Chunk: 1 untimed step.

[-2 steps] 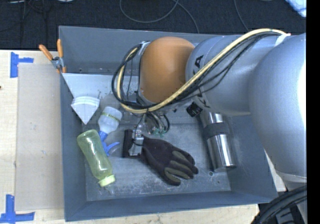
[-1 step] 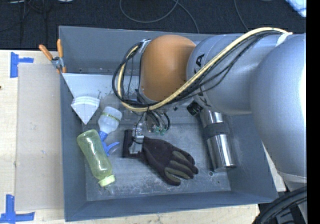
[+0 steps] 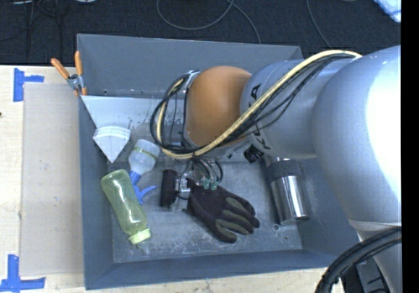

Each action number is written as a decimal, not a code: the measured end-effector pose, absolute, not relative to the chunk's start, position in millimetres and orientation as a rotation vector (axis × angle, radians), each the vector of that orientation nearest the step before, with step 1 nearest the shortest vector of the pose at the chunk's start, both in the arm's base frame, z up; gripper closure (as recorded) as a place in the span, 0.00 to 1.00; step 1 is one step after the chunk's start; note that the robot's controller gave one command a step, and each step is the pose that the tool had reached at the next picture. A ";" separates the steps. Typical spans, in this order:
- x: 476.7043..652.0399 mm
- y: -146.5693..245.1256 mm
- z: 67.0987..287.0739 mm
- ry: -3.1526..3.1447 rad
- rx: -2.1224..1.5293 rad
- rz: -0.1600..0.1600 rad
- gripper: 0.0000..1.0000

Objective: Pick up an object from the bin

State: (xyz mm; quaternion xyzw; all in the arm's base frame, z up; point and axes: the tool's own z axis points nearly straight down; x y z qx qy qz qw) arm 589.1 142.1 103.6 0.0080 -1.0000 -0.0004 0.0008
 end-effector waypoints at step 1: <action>602.1 123.0 70.8 -3.103 -0.485 0.000 1.00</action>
Offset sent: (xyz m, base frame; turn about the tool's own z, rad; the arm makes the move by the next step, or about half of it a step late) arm 0.0000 0.0000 0.0000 0.0000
